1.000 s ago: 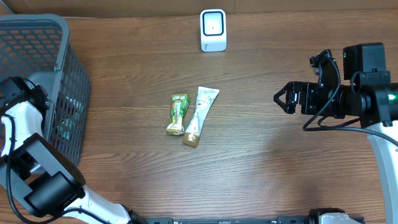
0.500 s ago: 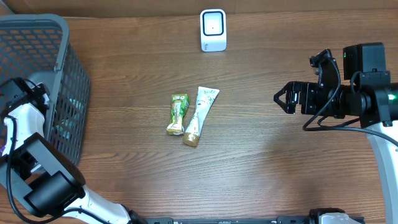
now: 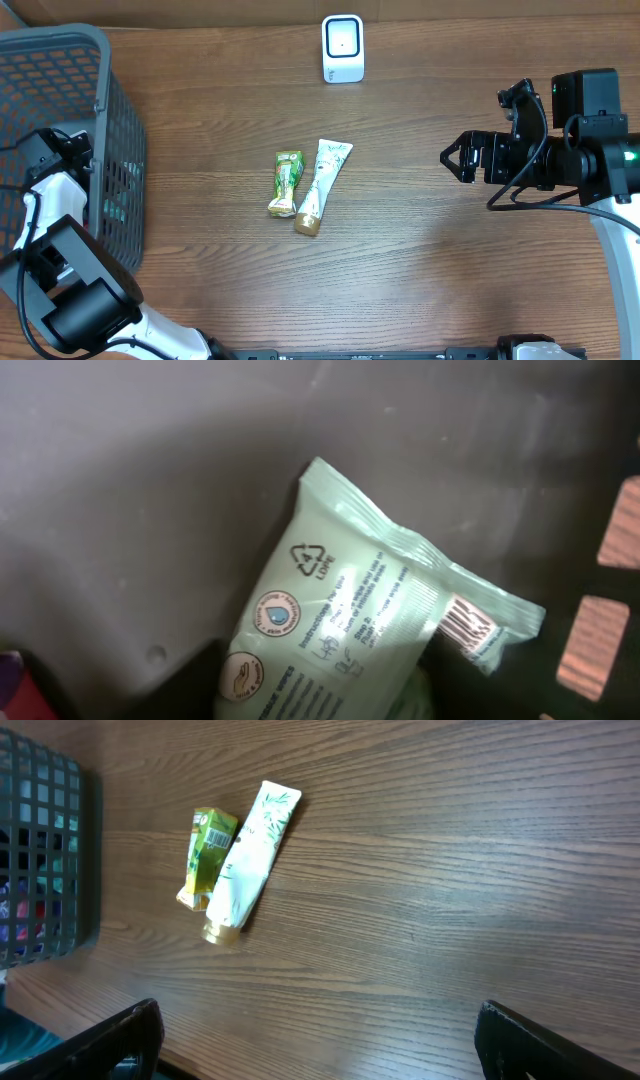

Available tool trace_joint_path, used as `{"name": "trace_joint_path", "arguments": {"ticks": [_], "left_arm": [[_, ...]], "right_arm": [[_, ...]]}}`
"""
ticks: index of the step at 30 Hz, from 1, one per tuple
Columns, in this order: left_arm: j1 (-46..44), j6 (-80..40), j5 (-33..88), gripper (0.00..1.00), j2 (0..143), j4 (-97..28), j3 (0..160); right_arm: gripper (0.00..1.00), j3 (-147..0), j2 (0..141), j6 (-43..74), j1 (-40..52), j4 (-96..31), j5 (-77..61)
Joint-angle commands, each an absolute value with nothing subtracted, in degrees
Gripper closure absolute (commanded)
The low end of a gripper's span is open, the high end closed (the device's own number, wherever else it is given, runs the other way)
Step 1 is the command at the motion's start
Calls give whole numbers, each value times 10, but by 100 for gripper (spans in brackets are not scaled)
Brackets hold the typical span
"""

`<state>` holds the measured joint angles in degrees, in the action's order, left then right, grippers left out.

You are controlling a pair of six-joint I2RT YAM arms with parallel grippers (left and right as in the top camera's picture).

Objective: Scan the item barcode
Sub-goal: 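Grasp the mint-green wipes pack in the basket with the left gripper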

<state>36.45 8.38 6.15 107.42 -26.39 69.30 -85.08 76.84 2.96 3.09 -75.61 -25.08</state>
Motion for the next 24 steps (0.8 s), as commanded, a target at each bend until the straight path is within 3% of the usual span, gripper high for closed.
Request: {"name": "trace_joint_path", "arguments": {"ticks": [1, 4, 14, 24], "left_arm": [[357, 103, 29, 75, 1094, -277, 653], [357, 103, 26, 95, 1094, -274, 654], [357, 70, 26, 96, 1090, -314, 703], [357, 70, 25, 96, 1079, -562, 966]], "right_arm": [[0, -857, 766, 25, 34, -753, -249], [0, -857, 766, 25, 34, -752, -249], [0, -857, 766, 30, 34, -745, -249], [0, -857, 766, 32, 34, -737, -250]]}}
